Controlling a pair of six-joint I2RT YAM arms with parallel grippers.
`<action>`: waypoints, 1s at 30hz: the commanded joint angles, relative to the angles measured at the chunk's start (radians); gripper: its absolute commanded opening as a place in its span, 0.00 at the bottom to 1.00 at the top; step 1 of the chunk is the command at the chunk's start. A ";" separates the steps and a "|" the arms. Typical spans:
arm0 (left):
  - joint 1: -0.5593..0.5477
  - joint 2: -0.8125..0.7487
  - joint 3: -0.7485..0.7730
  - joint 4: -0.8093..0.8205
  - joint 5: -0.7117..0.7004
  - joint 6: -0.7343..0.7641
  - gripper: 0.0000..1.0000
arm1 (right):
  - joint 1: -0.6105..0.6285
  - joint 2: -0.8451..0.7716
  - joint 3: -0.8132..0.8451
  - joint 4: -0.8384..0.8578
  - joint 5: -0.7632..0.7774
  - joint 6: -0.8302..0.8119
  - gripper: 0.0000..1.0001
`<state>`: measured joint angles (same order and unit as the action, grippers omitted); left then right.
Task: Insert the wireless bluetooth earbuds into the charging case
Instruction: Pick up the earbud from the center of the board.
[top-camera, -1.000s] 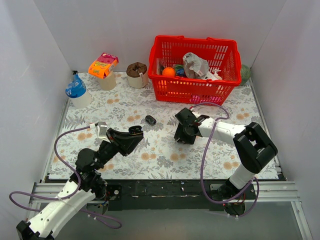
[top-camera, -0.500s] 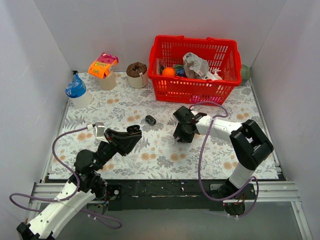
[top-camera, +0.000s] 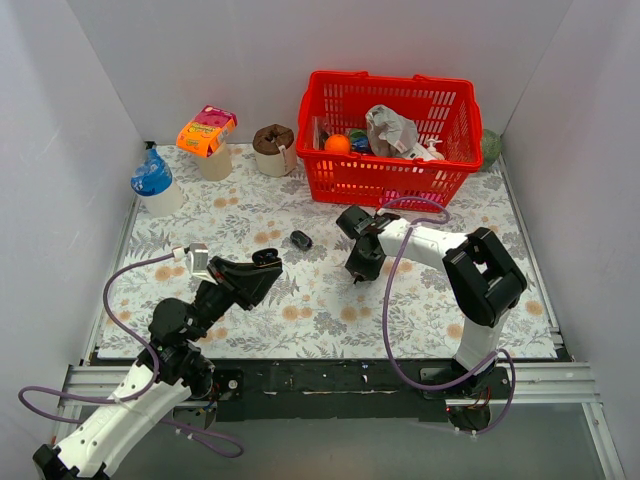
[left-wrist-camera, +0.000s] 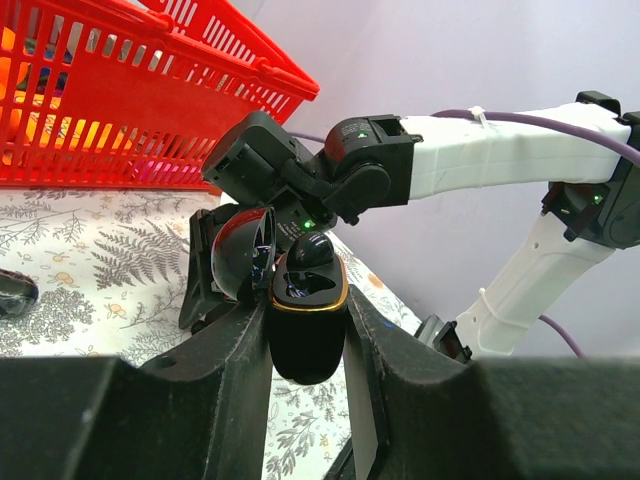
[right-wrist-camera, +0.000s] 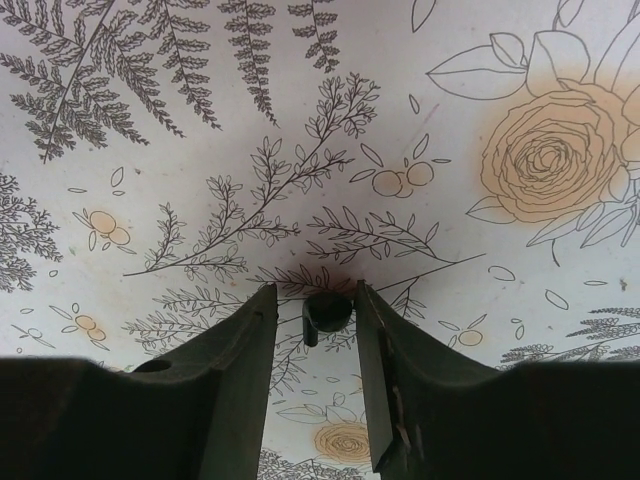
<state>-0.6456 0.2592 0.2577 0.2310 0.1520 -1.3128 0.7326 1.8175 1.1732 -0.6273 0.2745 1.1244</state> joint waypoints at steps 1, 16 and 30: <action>-0.005 -0.014 0.035 -0.004 -0.011 0.007 0.00 | -0.004 0.052 -0.056 -0.066 0.058 0.025 0.44; -0.003 0.023 0.028 0.025 0.026 -0.012 0.00 | 0.017 0.051 -0.150 -0.011 0.022 -0.037 0.24; -0.003 0.054 0.049 0.034 0.034 0.004 0.00 | 0.042 -0.291 -0.012 0.004 0.180 -0.346 0.01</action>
<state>-0.6456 0.2893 0.2588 0.2401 0.1692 -1.3239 0.7727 1.7164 1.1206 -0.6376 0.3851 0.9386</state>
